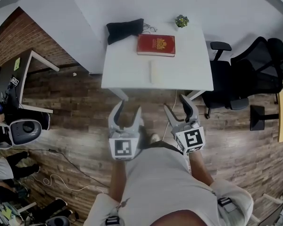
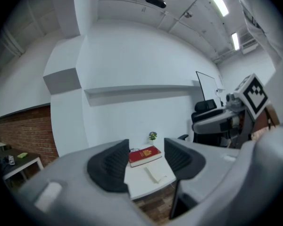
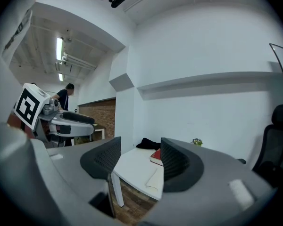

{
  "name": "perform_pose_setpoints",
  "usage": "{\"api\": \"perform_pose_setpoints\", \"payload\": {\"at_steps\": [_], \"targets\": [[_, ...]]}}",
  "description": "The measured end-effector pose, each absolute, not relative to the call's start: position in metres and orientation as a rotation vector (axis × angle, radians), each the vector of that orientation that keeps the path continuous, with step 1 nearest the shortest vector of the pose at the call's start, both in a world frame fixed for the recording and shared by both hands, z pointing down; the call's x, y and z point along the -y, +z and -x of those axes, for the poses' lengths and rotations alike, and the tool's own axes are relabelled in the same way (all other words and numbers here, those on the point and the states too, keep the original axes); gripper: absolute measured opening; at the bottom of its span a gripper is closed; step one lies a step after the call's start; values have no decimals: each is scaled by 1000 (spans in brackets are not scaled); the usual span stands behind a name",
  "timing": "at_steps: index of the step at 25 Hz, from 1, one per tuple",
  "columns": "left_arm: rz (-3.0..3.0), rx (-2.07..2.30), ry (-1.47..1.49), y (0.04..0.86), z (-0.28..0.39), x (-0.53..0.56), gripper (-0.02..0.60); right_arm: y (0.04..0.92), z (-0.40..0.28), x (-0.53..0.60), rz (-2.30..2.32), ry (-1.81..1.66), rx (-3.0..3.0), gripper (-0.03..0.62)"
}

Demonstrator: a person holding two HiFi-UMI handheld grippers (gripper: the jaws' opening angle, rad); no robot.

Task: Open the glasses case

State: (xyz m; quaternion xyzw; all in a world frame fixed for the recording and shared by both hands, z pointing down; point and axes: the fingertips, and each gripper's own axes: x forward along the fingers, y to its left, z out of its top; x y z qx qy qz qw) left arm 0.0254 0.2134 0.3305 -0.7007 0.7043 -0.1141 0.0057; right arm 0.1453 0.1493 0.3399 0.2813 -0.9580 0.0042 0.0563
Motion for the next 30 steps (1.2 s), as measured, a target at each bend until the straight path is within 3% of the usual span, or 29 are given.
{"api": "perform_pose_setpoints", "payload": {"at_steps": [30], "targets": [[2336, -2053, -313, 338, 42, -102, 218, 351, -89, -53, -1033, 24, 2770, 255]]}}
